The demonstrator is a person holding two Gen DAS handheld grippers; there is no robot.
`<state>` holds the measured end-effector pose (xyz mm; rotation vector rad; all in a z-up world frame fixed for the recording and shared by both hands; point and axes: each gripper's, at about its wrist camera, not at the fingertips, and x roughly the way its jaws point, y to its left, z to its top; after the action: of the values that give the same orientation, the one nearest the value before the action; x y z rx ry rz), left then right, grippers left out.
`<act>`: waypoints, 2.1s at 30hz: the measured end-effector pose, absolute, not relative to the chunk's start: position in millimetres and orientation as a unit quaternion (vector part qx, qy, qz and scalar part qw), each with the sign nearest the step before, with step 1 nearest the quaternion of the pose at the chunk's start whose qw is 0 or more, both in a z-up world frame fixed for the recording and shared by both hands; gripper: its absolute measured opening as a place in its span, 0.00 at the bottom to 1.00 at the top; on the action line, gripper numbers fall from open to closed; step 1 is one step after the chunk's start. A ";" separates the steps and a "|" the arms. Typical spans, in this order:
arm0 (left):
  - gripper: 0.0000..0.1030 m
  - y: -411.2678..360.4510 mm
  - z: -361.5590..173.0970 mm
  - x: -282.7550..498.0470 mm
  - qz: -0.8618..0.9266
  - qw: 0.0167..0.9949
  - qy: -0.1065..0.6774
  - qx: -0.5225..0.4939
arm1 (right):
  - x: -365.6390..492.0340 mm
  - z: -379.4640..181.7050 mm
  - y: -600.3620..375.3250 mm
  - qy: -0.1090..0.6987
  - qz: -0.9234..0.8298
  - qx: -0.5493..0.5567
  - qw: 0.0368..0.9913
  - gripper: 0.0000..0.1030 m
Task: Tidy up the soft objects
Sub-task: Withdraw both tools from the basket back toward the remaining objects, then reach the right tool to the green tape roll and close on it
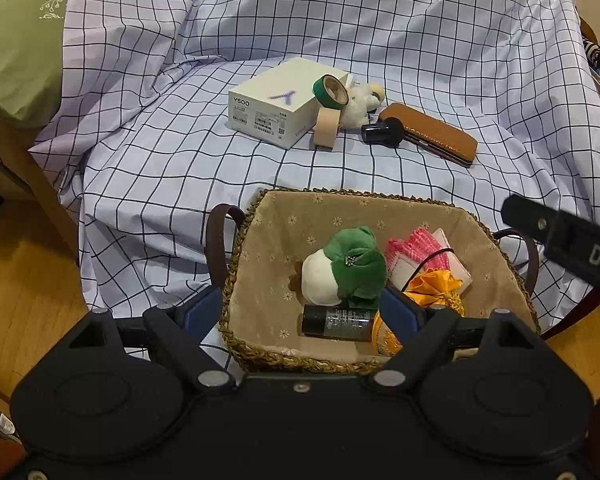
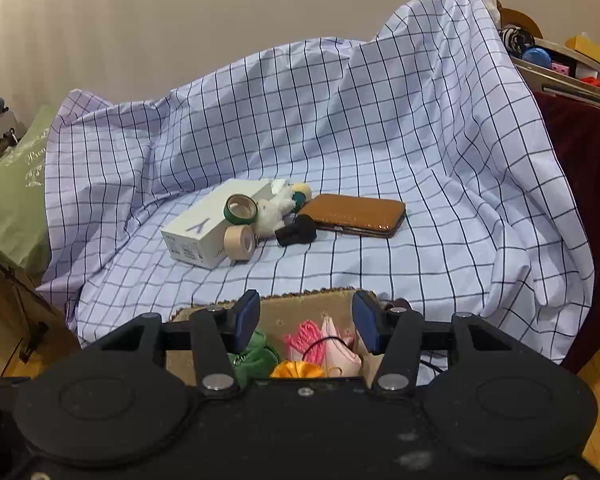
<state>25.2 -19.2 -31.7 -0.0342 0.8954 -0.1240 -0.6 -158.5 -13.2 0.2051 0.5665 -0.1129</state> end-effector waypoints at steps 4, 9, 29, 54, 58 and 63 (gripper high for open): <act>0.80 -19.1 -31.5 25.1 -0.059 0.900 0.432 -0.016 | -1.7 -15.8 -157.4 0.300 -0.059 0.095 0.947 0.53; 0.80 -17.6 -30.9 24.6 -0.051 0.902 0.429 -0.017 | -1.6 -20.9 -156.5 0.326 -0.061 0.084 0.940 0.55; 0.91 -24.4 -18.4 53.9 -0.036 0.914 0.403 0.024 | 40.2 -24.1 -178.8 0.374 -0.077 0.086 0.920 0.70; 0.92 -25.2 -47.4 161.7 -0.043 0.897 0.439 0.026 | 215.8 -14.0 -167.0 0.365 -0.037 0.052 0.929 0.72; 0.92 -21.0 -54.2 171.2 -0.043 0.893 0.447 0.019 | 244.9 -21.4 -153.4 0.372 -0.026 0.050 0.927 0.72; 0.92 -16.0 -62.5 177.3 -0.044 0.888 0.457 0.013 | 284.7 -30.6 -138.5 0.377 -0.020 0.053 0.925 0.72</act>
<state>177.3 -16.0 -62.5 0.0262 0.9494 -0.0915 284.7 -138.5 -30.6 0.1077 0.7729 -0.0418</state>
